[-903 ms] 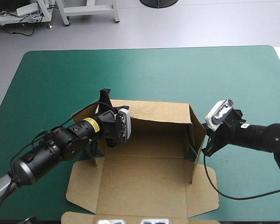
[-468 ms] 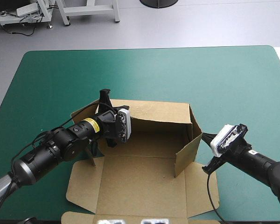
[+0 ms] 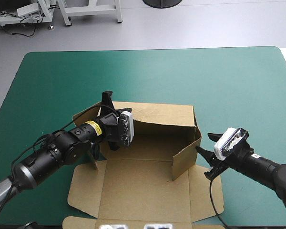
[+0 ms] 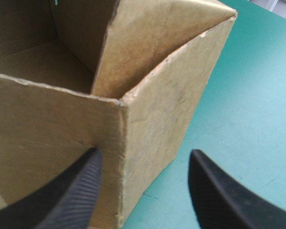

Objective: Fold the box

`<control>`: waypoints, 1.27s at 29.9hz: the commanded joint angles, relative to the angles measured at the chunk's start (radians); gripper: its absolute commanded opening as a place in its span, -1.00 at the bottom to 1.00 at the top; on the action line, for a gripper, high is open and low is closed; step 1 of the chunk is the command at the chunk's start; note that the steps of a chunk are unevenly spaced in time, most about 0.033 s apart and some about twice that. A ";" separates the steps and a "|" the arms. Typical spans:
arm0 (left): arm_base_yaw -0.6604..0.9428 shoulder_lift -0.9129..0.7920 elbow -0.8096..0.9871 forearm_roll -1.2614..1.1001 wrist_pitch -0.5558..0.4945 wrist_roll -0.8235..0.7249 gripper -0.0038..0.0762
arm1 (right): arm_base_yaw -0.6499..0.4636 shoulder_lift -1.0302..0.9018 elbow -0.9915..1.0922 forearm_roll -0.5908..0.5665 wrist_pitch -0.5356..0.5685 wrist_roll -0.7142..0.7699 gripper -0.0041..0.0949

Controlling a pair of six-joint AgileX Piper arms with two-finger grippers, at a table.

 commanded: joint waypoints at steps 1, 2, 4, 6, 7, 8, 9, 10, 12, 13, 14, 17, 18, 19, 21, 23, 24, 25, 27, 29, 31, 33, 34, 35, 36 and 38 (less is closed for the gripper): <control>-0.003 -0.004 -0.001 -0.046 0.079 -0.038 -0.91 | -0.004 -0.012 -0.025 0.041 0.026 0.045 0.55; -0.003 -0.004 -0.001 -0.046 0.079 -0.038 -0.91 | -0.004 -0.012 -0.025 0.041 0.043 0.045 0.55; -0.003 -0.004 -0.001 -0.046 0.079 -0.038 -0.91 | -0.004 -0.012 -0.025 0.041 0.066 0.045 0.54; -0.003 -0.004 -0.001 -0.046 0.079 -0.038 -0.91 | -0.004 -0.009 -0.025 0.041 0.075 0.045 0.54; -0.003 -0.004 -0.001 -0.046 0.079 -0.038 -0.91 | -0.004 -0.009 -0.025 0.041 0.075 0.045 0.54; -0.003 -0.004 -0.001 -0.046 0.079 -0.038 -0.91 | -0.004 -0.009 -0.025 0.043 0.075 0.045 0.54; -0.003 -0.004 -0.001 -0.046 0.079 -0.040 -0.91 | -0.004 -0.009 -0.025 0.046 0.075 0.044 0.54; -0.003 -0.004 -0.001 -0.046 0.077 -0.044 -0.91 | -0.004 -0.009 -0.025 0.046 0.075 0.044 0.54; -0.003 -0.004 -0.001 -0.058 0.069 -0.047 -0.91 | -0.004 -0.009 -0.025 0.056 0.070 0.042 0.54; -0.003 -0.004 -0.001 -0.068 0.061 -0.047 -0.91 | -0.004 -0.009 -0.025 0.068 0.061 0.035 0.54; -0.003 -0.004 -0.001 -0.068 0.059 -0.047 -0.91 | -0.004 -0.009 -0.025 0.085 0.050 0.027 0.54; -0.003 -0.004 -0.001 -0.068 0.056 -0.047 -0.91 | -0.004 -0.008 -0.025 0.153 0.038 -0.025 0.54; -0.003 -0.004 -0.001 -0.068 0.056 -0.047 -0.91 | -0.004 -0.008 -0.025 0.164 0.038 -0.031 0.54; -0.003 -0.004 -0.001 -0.068 0.056 -0.047 -0.91 | -0.004 -0.004 -0.025 0.173 0.038 -0.042 0.54; -0.003 -0.002 -0.001 -0.068 0.058 -0.047 -0.91 | -0.004 0.003 -0.025 0.183 0.037 -0.042 0.54; -0.003 0.005 -0.001 -0.073 0.058 -0.047 -0.91 | -0.004 0.014 -0.027 0.194 0.053 -0.042 0.54; -0.003 0.010 -0.001 -0.087 0.056 -0.047 -0.91 | -0.004 0.019 -0.027 0.198 0.060 -0.049 0.54; -0.005 0.014 -0.003 -0.099 0.047 -0.049 -0.91 | -0.004 0.021 -0.032 0.201 0.065 -0.049 0.54; -0.005 0.028 -0.009 -0.099 0.029 -0.089 -0.91 | -0.004 0.027 -0.033 0.201 0.054 -0.053 0.54; -0.005 0.040 -0.022 -0.099 0.029 -0.118 -0.91 | -0.004 0.029 -0.033 0.201 0.042 -0.060 0.54; -0.007 0.062 -0.041 -0.099 0.039 -0.135 -0.91 | -0.004 0.029 -0.034 0.219 0.023 -0.073 0.54; -0.017 0.081 -0.057 -0.087 0.063 -0.135 -0.91 | -0.004 0.029 -0.038 0.236 0.008 -0.094 0.54; -0.023 0.088 -0.059 -0.079 0.068 -0.135 -0.91 | -0.004 0.031 -0.045 0.234 0.003 -0.094 0.54; -0.032 0.092 -0.059 -0.066 0.070 -0.135 -0.91 | -0.004 0.031 -0.050 0.234 0.000 -0.094 0.54; -0.047 0.094 -0.061 -0.061 0.070 -0.135 -0.91 | -0.004 0.040 -0.056 0.234 0.002 -0.094 0.54; -0.061 0.094 -0.061 -0.058 0.068 -0.135 -0.91 | -0.004 0.062 -0.068 0.224 0.013 -0.094 0.54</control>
